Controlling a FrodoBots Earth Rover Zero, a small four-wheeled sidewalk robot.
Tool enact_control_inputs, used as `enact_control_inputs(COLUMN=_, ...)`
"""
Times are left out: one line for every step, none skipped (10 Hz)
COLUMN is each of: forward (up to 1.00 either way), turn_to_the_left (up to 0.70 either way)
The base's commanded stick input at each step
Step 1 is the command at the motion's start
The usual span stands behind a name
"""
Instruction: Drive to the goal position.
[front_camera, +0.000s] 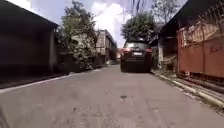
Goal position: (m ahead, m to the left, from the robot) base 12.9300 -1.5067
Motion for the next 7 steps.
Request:
enact_control_inputs(forward=1.0, turn_to_the_left=0.13)
enact_control_inputs(forward=1.0, turn_to_the_left=0.0)
enact_control_inputs(forward=1.0, turn_to_the_left=0.07)
enact_control_inputs(forward=1.0, turn_to_the_left=0.27)
enact_control_inputs(forward=1.0, turn_to_the_left=0.27)
enact_control_inputs(forward=1.0, turn_to_the_left=0.04)
enact_control_inputs(forward=1.0, turn_to_the_left=0.27)
